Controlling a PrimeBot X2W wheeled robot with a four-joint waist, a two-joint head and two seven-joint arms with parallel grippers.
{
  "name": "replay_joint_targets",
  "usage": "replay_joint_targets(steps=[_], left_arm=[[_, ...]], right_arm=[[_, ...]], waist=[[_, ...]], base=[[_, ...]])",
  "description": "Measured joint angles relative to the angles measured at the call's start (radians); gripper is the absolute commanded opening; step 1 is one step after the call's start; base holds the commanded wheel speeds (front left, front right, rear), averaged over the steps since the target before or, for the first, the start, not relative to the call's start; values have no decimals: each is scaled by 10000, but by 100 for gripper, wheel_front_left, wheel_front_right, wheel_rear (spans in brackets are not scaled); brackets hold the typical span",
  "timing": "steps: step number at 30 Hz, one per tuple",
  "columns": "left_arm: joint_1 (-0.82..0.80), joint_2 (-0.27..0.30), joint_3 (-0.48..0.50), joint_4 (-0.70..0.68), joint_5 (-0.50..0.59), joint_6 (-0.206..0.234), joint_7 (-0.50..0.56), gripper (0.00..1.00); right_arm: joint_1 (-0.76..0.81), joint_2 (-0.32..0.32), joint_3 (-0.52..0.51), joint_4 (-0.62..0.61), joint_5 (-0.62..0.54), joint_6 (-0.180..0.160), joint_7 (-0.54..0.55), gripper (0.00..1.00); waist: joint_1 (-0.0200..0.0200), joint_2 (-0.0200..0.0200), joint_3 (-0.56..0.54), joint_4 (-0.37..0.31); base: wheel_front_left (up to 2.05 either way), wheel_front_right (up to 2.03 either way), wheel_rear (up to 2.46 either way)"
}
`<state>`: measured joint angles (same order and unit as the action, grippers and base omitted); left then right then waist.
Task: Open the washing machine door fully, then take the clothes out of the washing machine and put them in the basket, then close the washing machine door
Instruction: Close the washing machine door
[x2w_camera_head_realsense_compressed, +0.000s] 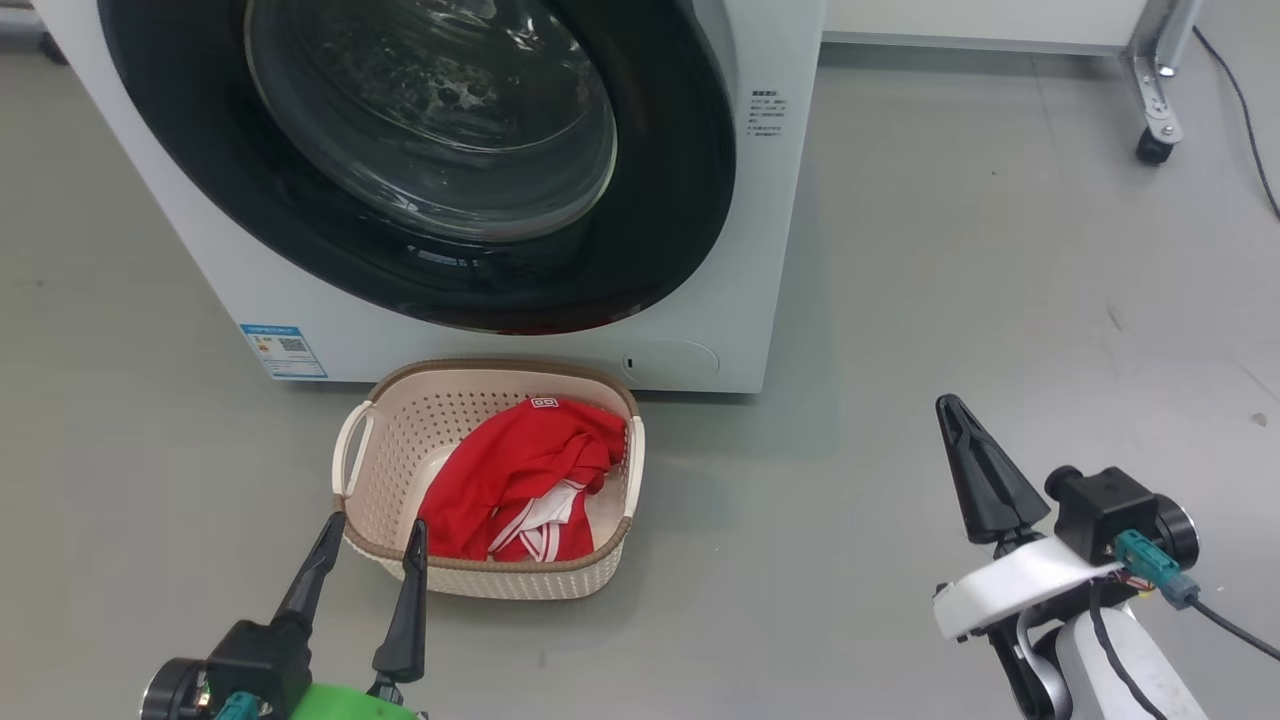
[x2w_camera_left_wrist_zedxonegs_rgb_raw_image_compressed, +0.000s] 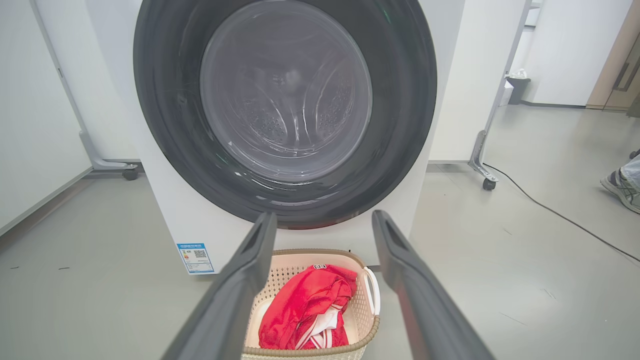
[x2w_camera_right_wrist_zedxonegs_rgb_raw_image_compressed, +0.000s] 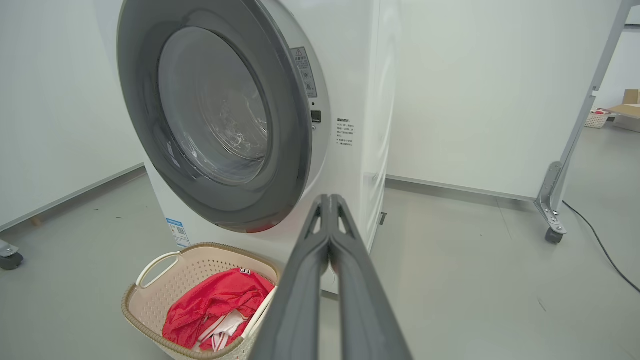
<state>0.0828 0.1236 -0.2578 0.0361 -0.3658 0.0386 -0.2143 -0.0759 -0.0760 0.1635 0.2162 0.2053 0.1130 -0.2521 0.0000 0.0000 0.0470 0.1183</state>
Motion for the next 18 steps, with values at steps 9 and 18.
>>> replay_joint_targets(steps=[9,18], left_arm=[[-368,-15,-242,-130,326,-86,-69,100],[-665,-77,-353,-127,347,-105,-71,100]], right_arm=[[-1274,-75,84,637,184,23,19,0],[-2588,-251,100,1536,453,86,194,0]], waist=[[0,0,272,869],[0,0,583,1950]], base=[[0,0,0],[0,0,0]])
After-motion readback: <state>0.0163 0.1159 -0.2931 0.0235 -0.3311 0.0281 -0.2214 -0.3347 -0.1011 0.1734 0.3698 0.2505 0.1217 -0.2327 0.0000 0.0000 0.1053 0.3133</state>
